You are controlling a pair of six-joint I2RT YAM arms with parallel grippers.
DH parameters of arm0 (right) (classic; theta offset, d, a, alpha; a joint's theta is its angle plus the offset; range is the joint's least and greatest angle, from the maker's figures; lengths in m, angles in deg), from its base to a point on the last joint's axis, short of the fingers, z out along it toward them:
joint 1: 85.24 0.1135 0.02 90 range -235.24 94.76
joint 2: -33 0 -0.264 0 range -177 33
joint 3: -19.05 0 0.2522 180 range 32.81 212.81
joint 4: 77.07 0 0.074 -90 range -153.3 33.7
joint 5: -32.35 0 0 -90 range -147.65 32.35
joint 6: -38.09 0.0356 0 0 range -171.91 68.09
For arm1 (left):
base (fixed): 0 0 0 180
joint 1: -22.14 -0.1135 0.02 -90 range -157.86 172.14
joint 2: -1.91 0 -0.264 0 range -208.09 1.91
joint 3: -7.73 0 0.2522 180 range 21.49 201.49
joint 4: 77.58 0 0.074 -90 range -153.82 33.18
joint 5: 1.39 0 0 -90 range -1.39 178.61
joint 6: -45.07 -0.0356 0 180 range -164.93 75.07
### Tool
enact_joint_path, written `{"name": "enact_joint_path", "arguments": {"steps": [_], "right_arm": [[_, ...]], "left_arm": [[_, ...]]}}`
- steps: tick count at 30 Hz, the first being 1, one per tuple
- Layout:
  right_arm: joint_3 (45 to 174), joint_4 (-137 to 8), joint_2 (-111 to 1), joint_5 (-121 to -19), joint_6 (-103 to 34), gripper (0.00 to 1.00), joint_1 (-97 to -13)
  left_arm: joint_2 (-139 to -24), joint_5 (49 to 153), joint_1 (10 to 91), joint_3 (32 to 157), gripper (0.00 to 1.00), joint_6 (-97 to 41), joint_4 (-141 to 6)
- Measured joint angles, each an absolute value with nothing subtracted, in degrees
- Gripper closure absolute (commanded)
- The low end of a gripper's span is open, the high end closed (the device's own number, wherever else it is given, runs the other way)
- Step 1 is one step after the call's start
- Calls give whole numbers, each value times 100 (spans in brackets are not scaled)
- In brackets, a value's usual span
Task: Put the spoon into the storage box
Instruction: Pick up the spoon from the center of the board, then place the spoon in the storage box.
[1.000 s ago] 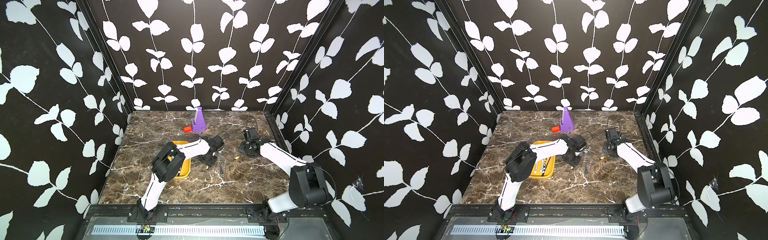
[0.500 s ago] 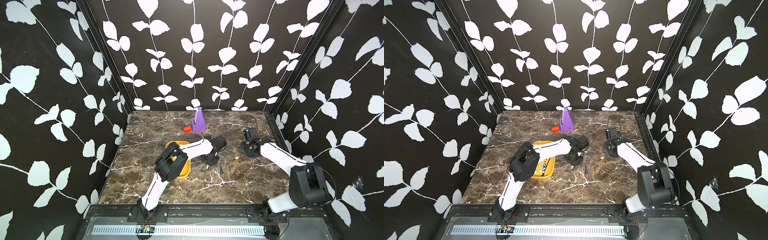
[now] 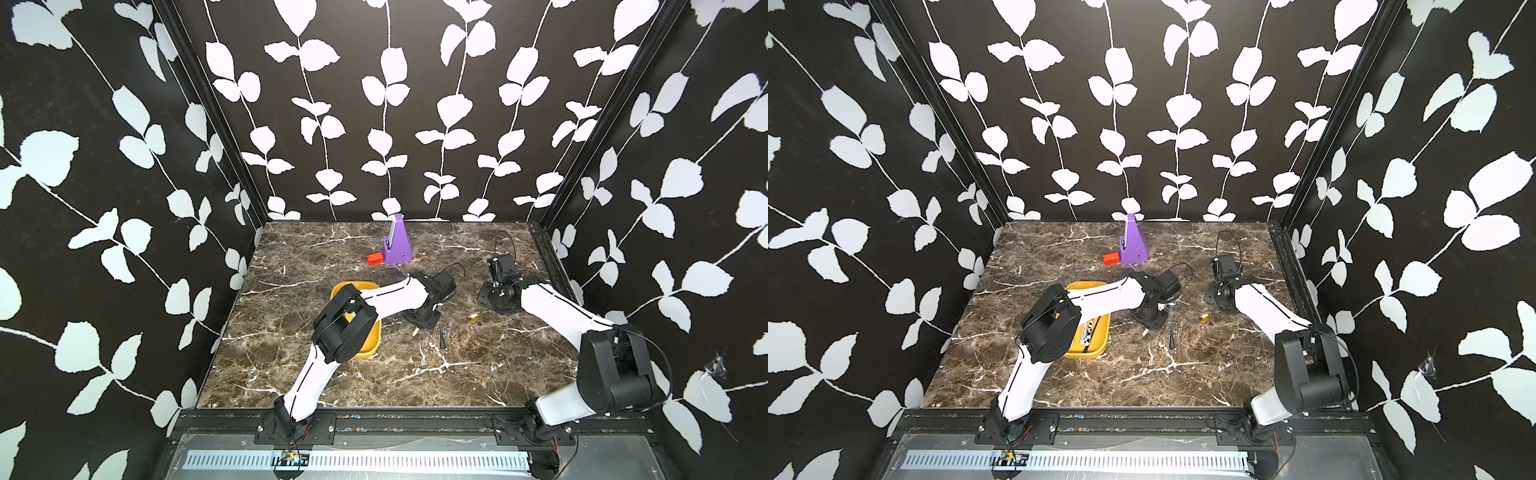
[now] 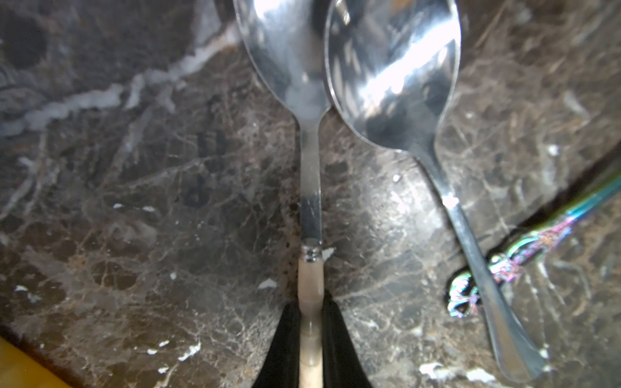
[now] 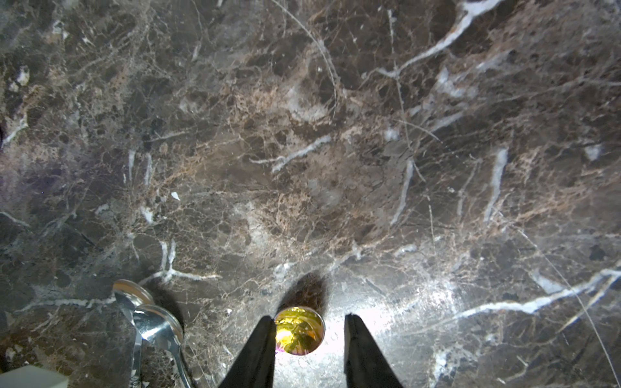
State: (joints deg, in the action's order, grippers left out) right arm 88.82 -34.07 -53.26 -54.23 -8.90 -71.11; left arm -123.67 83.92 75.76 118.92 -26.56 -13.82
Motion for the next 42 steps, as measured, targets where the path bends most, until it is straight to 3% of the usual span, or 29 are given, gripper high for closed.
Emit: {"name": "enact_joint_path", "arguments": {"steps": [9,15,20,25,30,42], "right_arm": [[8902,-3407,-5329,-5491,-897,63,-7139],[8902,-3411,-5342,-5561,-965,63,-7139],[8902,-3420,-5348,-5631,-1019,63,-7137],[8941,-3427,-5473,-5766,-1017,63,-7139],[9002,-3442,-5549,-5882,-1013,63,-7137],[9011,-3449,-5575,-5985,-1022,62,-7137]], "left_arm": [[-11753,7972,7504,11372,100,-2663,-1525],[-10487,7869,7316,10782,100,-2599,-1549],[-9082,7786,6641,9711,100,-2488,-1640],[-8450,7760,5814,9007,100,-2438,-1599],[-8216,8031,5307,8421,100,-2387,-1590],[-8393,8457,5012,7827,100,-2352,-1778]]}}
